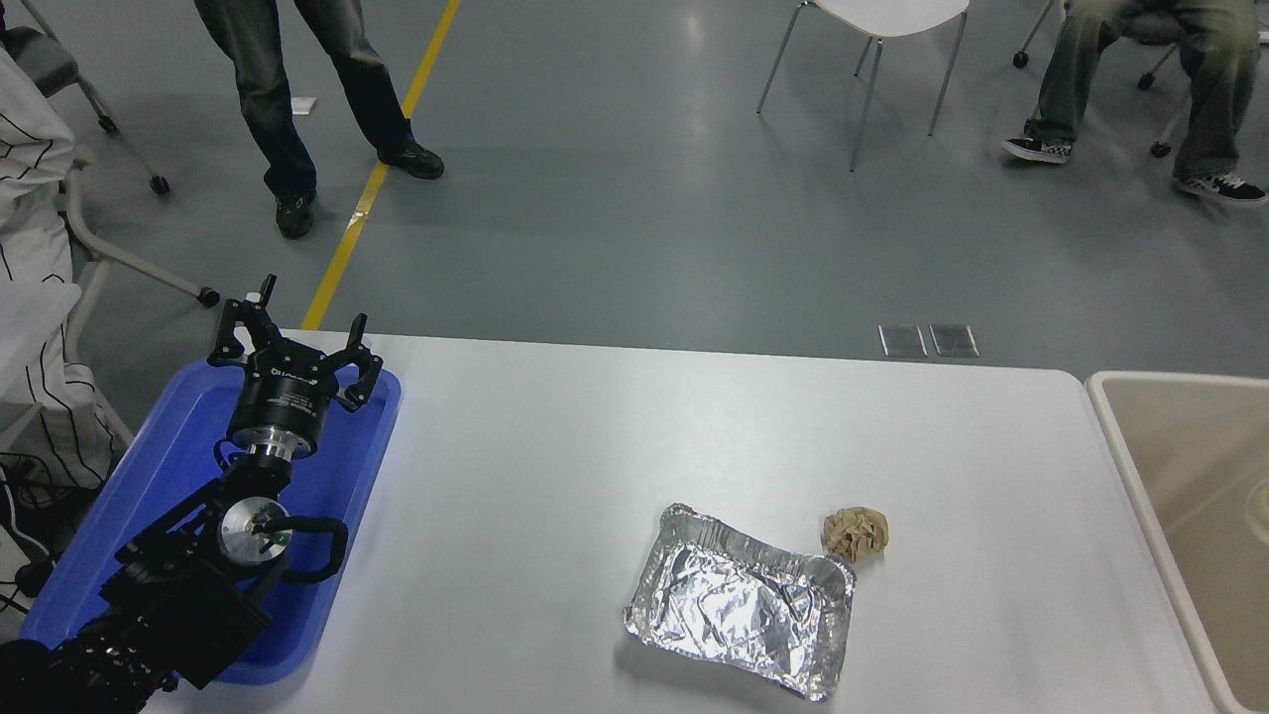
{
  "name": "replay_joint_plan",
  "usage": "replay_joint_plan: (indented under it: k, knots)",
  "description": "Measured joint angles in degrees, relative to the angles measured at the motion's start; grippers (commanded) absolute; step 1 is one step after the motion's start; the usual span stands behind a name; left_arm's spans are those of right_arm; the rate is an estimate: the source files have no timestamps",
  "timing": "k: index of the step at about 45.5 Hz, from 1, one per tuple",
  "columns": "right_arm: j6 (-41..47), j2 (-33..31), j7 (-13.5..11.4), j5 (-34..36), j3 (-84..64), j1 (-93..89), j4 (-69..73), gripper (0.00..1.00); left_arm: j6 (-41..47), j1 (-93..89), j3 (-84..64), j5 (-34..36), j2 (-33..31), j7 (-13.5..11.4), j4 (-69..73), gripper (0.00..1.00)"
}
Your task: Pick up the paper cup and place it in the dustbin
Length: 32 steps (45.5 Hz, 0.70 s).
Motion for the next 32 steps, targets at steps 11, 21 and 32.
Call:
replay_joint_plan:
  k: [11,21,32]
  knots:
    - [-5.9,5.6,-0.2,-0.3,8.0,-6.8,-8.7,0.0,0.0,0.0,0.0,0.0,0.0,0.0,0.0,1.0]
    - [-8.9,8.3,-0.2,-0.4,10.7,-9.6,-13.0,0.03,0.0,0.0,0.0,0.0,0.0,0.0,0.0,1.0]
    - [-10.5,9.1,-0.2,-0.5,11.4,-10.6,-14.4,0.68,0.0,0.0,0.0,0.0,0.0,0.0,0.0,1.0]
